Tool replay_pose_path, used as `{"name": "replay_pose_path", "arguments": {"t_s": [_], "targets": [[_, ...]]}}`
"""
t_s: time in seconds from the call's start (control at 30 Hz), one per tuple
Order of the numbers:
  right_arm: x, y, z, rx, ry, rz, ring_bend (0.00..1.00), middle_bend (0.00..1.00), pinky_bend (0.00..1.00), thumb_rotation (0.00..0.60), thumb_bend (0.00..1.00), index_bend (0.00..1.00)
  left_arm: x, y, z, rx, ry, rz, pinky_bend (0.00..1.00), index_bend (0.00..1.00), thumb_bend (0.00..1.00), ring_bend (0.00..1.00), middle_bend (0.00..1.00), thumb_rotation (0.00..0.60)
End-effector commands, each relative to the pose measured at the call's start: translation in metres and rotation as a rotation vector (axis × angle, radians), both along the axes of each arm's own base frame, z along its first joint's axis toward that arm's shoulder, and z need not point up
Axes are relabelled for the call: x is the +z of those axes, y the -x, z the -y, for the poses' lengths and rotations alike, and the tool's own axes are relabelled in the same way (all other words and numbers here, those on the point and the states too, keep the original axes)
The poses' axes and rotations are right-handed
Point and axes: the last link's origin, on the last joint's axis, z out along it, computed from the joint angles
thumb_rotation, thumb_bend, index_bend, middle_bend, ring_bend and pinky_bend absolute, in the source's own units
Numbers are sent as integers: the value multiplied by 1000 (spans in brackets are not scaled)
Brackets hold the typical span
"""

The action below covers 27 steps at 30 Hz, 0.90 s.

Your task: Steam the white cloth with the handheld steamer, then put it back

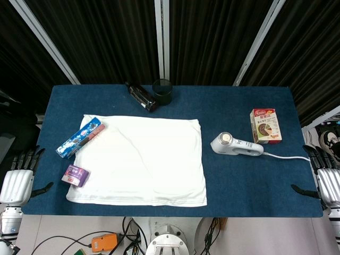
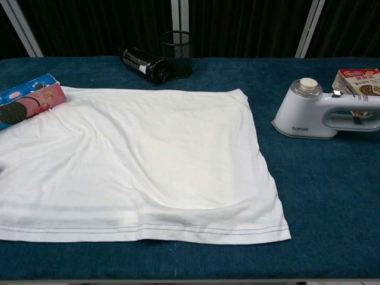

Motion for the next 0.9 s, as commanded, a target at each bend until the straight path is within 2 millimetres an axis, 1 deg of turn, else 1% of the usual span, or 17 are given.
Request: {"name": "replay_pose_path", "arguments": {"t_s": [0.03, 0.07, 0.1, 0.2, 0.27, 0.33, 0.37, 0.4, 0.47, 0.53, 0.6, 0.63, 0.77, 0.9], "targets": [[-8, -5, 14, -2, -26, -5, 34, 142, 103, 600, 104, 40, 7, 12, 11, 52, -30, -92, 0, 78, 73, 0, 48, 600], [-10, -6, 19, -4, -33, -5, 31, 142, 87, 600, 104, 40, -1, 4, 3, 29, -28, -93, 0, 78, 73, 0, 48, 600], [-14, -10, 26, -5, -47, -7, 29, 142, 73, 600, 104, 44, -3, 2, -2, 26, -29, -87, 0, 78, 73, 0, 48, 600], [-22, -20, 49, -12, -90, -19, 37, 142, 63, 600, 104, 61, -2, 2, -1, 24, -26, -84, 0, 78, 73, 0, 48, 600], [-27, -29, 65, -6, -115, -33, 62, 153, 63, 600, 104, 85, -2, 2, -1, 24, -26, -84, 0, 78, 74, 0, 48, 600], [-34, -39, 83, -2, -135, -51, 77, 182, 63, 600, 104, 99, -2, 2, -1, 24, -26, -84, 0, 78, 74, 0, 48, 600], [-38, -43, 92, -2, -147, -59, 92, 222, 63, 600, 103, 114, -2, 2, -1, 24, -26, -84, 0, 78, 73, 0, 48, 600], [-43, -47, 103, -6, -163, -70, 105, 258, 63, 600, 103, 121, 7, -29, -18, -68, -10, 7, 0, 78, 73, 0, 48, 600], [-51, -52, 117, -14, -182, -90, 140, 321, 63, 600, 104, 142, 5, -26, -23, -42, 36, 6, 0, 78, 73, 0, 51, 600], [-60, -56, 132, -31, -201, -112, 166, 359, 63, 600, 104, 219, 3, -23, -24, -49, 42, -6, 0, 78, 73, 0, 55, 600], [-67, -58, 143, -50, -215, -122, 181, 379, 63, 600, 103, 312, 3, -23, -25, -54, 44, -9, 0, 78, 74, 0, 57, 600], [-71, -59, 149, -63, -219, -129, 181, 379, 65, 600, 103, 338, 3, -21, -24, -52, 46, -12, 0, 78, 74, 0, 57, 600], [-83, -60, 159, -114, -232, -130, 189, 379, 87, 600, 104, 473, 2, -18, -25, -50, 49, -19, 0, 78, 73, 0, 57, 600], [-95, -60, 163, -167, -266, -137, 192, 379, 121, 600, 104, 522, 1, -15, -26, -49, 50, -25, 0, 78, 74, 0, 57, 600]]}}
